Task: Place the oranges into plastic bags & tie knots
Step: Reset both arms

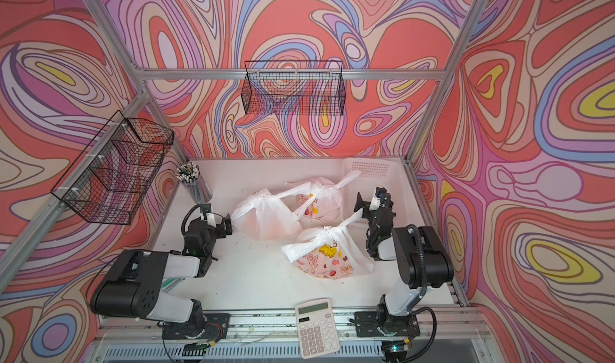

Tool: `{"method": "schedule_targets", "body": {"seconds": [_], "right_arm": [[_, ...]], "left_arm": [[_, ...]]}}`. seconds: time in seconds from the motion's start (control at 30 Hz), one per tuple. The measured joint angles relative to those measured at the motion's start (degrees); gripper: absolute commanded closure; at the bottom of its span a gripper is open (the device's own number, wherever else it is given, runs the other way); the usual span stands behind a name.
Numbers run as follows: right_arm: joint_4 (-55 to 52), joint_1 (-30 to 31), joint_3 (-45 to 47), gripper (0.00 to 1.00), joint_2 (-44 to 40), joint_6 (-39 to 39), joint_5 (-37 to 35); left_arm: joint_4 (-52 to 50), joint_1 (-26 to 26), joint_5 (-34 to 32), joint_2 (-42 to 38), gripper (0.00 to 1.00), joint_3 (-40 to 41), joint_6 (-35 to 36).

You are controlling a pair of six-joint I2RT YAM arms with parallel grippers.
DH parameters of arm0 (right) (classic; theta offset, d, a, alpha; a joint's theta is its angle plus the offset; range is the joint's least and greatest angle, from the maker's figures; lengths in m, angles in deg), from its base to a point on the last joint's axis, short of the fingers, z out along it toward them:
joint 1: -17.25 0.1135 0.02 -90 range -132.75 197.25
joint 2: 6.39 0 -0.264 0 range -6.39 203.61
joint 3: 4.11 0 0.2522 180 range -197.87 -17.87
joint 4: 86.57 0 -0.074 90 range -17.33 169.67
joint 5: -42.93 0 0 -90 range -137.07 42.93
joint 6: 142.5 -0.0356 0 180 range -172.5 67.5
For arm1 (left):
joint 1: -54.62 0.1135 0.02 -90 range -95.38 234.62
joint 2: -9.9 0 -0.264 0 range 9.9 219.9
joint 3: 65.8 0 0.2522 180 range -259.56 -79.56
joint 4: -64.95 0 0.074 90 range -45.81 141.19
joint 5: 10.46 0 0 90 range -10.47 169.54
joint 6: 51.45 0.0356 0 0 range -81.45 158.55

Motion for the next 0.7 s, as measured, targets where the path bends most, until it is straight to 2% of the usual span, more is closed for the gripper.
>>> {"method": "schedule_targets", "body": {"seconds": [0.13, 0.23, 0.33, 0.7], "right_arm": [[0.00, 0.00, 0.00, 0.02, 0.00, 0.00, -0.26], [0.00, 0.02, 0.00, 0.02, 0.00, 0.00, -0.33], [0.00, 0.02, 0.00, 0.02, 0.00, -0.02, -0.35], [-0.02, 0.68, 0.00, 0.02, 0.00, 0.55, -1.68]], "left_arm": [[-0.20, 0.79, 0.68, -0.13, 0.00, 0.66, 0.07], [-5.14, 1.40, 0.31, -0.15, 0.00, -4.59, -0.50], [-5.86, 1.51, 0.26, -0.22, 0.00, -8.28, -0.72], [-8.44, 1.62, 0.15, -0.20, 0.00, -8.55, -0.92]]}}
